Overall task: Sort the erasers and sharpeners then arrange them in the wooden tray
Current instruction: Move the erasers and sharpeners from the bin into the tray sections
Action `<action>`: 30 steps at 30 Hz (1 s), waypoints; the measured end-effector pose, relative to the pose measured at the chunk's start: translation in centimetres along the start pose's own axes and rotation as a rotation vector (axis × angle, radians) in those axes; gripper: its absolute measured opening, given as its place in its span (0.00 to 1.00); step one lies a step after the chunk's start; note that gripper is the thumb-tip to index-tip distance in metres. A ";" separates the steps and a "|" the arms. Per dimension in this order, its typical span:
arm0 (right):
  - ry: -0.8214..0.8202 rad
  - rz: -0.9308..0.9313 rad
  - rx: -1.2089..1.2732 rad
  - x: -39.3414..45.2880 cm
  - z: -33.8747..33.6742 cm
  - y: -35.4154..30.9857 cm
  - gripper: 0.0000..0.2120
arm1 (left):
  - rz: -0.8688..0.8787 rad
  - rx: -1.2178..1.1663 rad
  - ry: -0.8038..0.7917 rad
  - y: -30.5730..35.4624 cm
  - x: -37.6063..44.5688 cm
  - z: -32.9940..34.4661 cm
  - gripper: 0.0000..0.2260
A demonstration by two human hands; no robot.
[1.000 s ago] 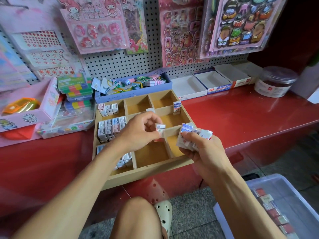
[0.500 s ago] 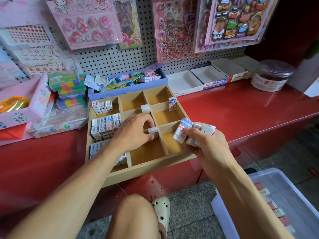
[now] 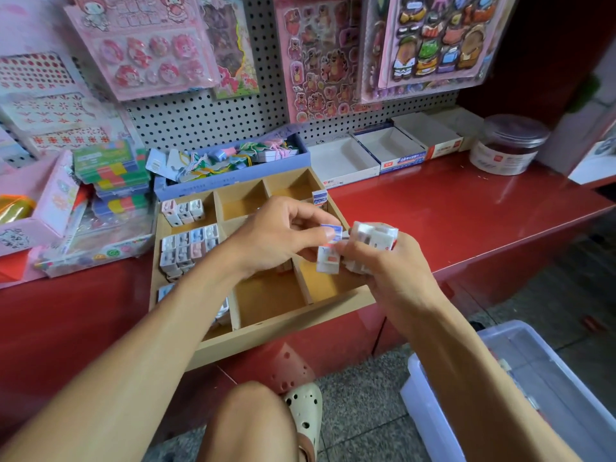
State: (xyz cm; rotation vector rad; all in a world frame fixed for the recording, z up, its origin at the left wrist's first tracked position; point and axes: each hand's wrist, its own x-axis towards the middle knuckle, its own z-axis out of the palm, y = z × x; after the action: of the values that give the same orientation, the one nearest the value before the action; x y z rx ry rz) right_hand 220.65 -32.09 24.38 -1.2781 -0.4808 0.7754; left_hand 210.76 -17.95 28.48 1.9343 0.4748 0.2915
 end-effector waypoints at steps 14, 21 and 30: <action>0.121 0.055 0.176 1.0 -3.3 -1.0 0.19 | -0.037 0.424 0.284 -1.9 6.8 -1.1 0.06; 0.167 0.068 0.055 1.5 -4.1 -0.3 0.09 | 0.010 0.676 0.340 -3.1 9.6 0.4 0.04; 0.128 0.076 0.064 1.6 -4.2 -0.6 0.11 | 0.047 0.697 0.411 -4.6 10.5 1.2 0.06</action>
State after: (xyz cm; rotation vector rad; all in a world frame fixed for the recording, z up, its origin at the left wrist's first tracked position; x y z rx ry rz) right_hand 224.86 -33.77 23.73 -1.2831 -0.3030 0.7611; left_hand 219.67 -12.57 23.64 2.5738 0.8879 0.6227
